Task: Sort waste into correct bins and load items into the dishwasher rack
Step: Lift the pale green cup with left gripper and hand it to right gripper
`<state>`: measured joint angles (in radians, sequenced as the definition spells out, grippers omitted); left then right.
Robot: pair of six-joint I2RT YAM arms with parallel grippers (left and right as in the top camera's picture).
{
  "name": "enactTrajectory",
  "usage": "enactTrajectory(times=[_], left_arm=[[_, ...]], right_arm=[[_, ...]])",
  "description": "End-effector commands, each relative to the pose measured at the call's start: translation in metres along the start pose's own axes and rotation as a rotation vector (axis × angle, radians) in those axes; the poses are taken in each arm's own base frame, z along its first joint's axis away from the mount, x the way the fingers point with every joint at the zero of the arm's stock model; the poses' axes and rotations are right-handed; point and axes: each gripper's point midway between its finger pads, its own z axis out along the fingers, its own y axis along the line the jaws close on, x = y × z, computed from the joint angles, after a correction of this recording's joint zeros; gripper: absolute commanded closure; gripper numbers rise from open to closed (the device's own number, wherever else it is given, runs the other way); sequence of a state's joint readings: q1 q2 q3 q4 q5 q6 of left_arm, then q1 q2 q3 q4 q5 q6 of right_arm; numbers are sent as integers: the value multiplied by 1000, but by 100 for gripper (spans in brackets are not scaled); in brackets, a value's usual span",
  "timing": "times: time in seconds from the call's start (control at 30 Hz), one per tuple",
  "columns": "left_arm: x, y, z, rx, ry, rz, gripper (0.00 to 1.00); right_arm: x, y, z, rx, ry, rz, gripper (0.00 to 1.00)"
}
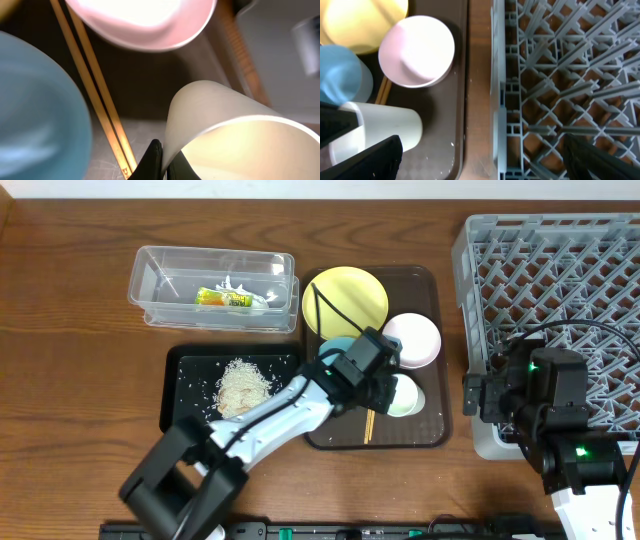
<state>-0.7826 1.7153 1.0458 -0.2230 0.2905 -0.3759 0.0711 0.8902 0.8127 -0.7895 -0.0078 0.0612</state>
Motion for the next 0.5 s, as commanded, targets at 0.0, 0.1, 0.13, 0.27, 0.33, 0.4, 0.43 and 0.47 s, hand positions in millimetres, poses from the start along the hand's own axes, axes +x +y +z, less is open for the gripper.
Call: enactTrajectory(times=[0.0,0.1,0.13,0.27,0.33,0.4,0.43,0.47], left_arm=[[-36,-4,-40,82,-102,-77,94],[-59,10,-67,168,-152,-191,94],[-68,16,-77,220,-168,-233,94],[-92,35,-112,440,-177,-415,94],[-96,28,-133,613,-131,-455,94],[-95,16,-154,765,-88,-407,94],[-92,11,-162,815,-65,-388,94],[-89,8,-165,842,-47,-380,94]], right_arm=[[-15,3,-5,-11,-50,8,1],[-27,7,-5,-30,-95,11,1],[-31,13,-5,-67,-108,6,1],[-28,83,-13,-482,-120,-222,1],[-17,124,-34,-781,-140,-365,1],[-8,147,-52,-997,-169,-440,1],[-7,153,-57,-1069,-178,-451,1],[-6,156,-58,-1111,-182,-454,1]])
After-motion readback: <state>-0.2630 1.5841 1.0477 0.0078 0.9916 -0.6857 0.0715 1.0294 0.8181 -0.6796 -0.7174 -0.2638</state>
